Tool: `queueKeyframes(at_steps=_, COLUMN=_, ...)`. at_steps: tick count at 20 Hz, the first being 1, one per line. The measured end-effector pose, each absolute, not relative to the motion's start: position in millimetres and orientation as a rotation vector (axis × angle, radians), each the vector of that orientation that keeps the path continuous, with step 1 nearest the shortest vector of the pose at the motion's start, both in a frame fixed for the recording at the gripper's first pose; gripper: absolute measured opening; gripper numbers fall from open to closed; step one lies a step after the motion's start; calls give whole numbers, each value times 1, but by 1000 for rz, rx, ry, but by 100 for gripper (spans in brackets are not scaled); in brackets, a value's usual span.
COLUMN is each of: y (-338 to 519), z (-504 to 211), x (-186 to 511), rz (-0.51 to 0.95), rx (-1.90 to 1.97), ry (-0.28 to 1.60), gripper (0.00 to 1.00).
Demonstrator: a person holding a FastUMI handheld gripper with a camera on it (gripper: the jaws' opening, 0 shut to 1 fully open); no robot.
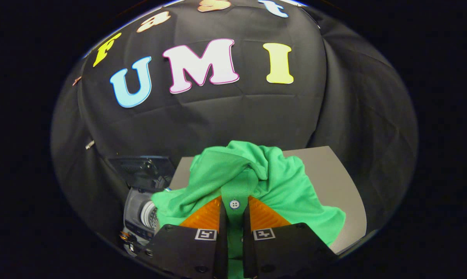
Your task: Put the clothes into the washing machine and then close the washing machine lid.
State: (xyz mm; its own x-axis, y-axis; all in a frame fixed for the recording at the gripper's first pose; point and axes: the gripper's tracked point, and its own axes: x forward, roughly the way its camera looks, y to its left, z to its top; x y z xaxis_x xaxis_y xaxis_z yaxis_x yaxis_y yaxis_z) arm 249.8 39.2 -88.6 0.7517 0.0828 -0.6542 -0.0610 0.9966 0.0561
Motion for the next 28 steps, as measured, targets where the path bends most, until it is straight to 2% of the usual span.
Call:
queueKeyframes(at_steps=10, y=55, z=-1, x=247, rz=92, rx=-31, ry=612, gripper=19)
queueKeyframes(at_steps=17, y=132, z=56, x=236, rz=165, rx=-2, ry=538, gripper=19)
queueKeyframes(at_steps=21, y=199, z=50, x=223, rz=237, rx=10, ry=543, gripper=19)
queueKeyframes(at_steps=28, y=311, z=-9, x=200, rz=358, rx=22, ry=615, gripper=18)
